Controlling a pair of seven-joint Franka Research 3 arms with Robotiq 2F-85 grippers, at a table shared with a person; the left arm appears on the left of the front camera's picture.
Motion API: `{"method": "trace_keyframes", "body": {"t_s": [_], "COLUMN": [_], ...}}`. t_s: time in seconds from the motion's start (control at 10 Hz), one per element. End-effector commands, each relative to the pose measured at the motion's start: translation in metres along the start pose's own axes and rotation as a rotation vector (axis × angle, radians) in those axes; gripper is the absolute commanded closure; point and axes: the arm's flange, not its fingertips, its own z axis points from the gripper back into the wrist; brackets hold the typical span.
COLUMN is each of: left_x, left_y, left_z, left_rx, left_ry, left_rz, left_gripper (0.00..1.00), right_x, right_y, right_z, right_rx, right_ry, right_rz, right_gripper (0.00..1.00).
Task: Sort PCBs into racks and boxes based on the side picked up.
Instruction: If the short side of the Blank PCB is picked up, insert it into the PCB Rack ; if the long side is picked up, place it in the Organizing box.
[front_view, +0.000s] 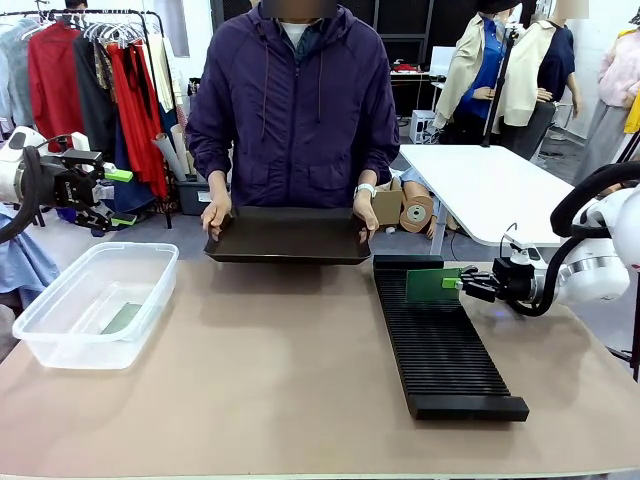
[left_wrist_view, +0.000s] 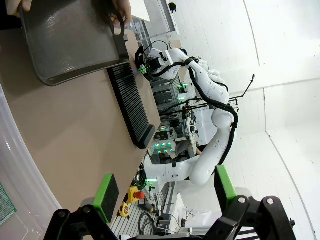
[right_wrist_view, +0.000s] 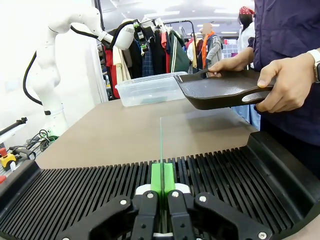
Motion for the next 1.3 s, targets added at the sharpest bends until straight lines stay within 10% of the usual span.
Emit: {"method": "trace_keyframes", "body": {"t_s": [0.0, 1.2], "left_x": [-0.002, -0.002], "left_y": [-0.002, -0.002], "left_z": [0.001, 0.001], "left_rx": [-0.001, -0.001], "left_ry": [-0.003, -0.003], "left_rz": [-0.002, -0.002], "left_gripper": [0.00, 0.00], "right_x": [0.002, -0.012], "right_y": [0.000, -0.009], "right_z": [-0.002, -0.009], "right_rx": [0.000, -0.035], "right_ry": [-0.005, 0.015], "right_rz": [0.002, 0.005], "right_gripper": [1.00, 1.00]}}
